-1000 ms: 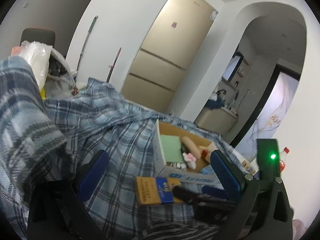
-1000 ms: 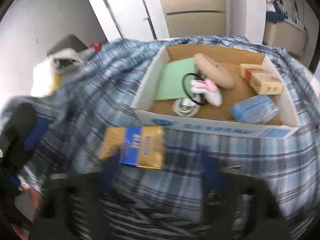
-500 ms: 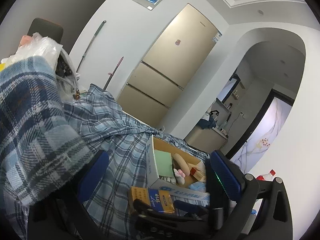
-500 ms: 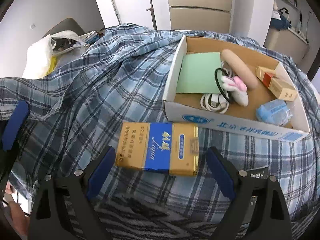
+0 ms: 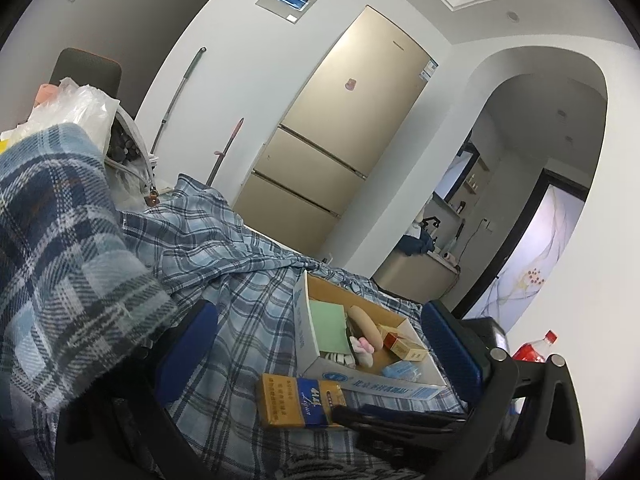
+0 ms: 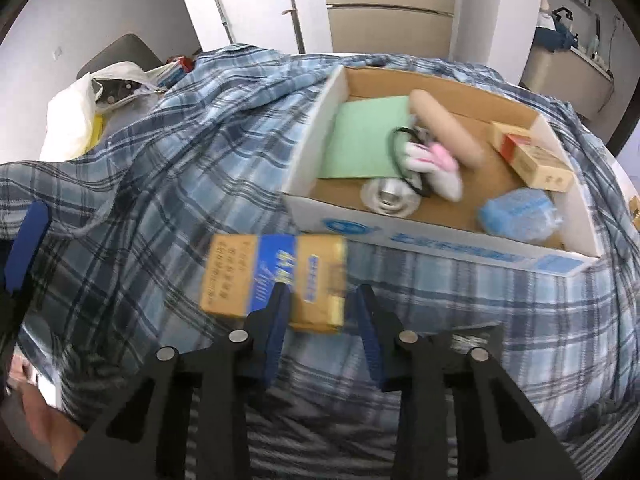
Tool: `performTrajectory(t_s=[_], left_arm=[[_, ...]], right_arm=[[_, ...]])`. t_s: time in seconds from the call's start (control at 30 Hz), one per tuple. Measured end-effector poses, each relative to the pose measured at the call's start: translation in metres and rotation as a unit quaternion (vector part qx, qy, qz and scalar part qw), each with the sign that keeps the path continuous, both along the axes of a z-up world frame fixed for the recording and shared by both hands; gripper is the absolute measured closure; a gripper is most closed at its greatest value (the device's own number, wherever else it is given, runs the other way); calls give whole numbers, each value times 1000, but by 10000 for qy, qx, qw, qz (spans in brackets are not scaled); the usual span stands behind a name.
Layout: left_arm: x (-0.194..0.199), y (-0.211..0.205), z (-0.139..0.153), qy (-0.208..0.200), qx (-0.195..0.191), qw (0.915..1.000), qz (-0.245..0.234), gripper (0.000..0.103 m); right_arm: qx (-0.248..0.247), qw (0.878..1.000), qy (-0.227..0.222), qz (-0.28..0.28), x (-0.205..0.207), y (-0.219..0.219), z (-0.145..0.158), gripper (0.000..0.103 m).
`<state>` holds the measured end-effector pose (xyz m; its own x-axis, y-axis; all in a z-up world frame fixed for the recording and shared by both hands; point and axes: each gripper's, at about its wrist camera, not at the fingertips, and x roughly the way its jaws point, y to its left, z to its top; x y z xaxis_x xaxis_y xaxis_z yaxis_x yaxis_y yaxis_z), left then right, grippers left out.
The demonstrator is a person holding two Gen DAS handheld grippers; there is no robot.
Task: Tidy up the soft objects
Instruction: 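Bring the left tool down over the blue-and-gold cigarette pack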
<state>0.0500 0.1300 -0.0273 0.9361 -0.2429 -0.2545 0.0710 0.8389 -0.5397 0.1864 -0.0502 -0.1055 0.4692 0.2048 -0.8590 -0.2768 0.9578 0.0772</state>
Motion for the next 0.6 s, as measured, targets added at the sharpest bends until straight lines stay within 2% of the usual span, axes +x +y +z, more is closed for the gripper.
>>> performTrajectory(t_s=[0.1, 0.13, 0.2, 0.3, 0.37, 0.43, 0.5, 0.57, 0.6], left_arm=[[0, -3, 1, 8, 150, 9999, 0, 0], [1, -5, 1, 29, 210, 9998, -5, 0], [4, -10, 0, 91, 351, 9993, -110, 0], [10, -21, 0, 264, 649, 9971, -299, 0], [21, -33, 0, 579, 932, 9917, -675, 0], [30, -50, 6, 1023, 1445, 9788, -1025, 0], [32, -68, 15, 1246, 2184, 9596, -1263, 0], [32, -89, 25, 1429, 3074, 9264, -1639, 0], [33, -97, 27, 1530, 3349, 9124, -1788, 0]], right_arm=[[111, 9999, 27, -85, -1, -18, 1, 68], [183, 9998, 29, -99, -1, -23, 2, 57], [375, 9992, -18, -143, -3, -32, 5, 47], [405, 9990, -60, -170, -4, -43, 11, 47], [494, 9985, 51, -233, -3, -54, 14, 47], [592, 9978, 58, -285, -3, -68, 20, 47], [541, 9982, -104, -232, -3, -81, 30, 47], [499, 9984, -263, -4, -3, -93, 38, 46], [486, 9982, -343, 105, -3, -99, 42, 41]])
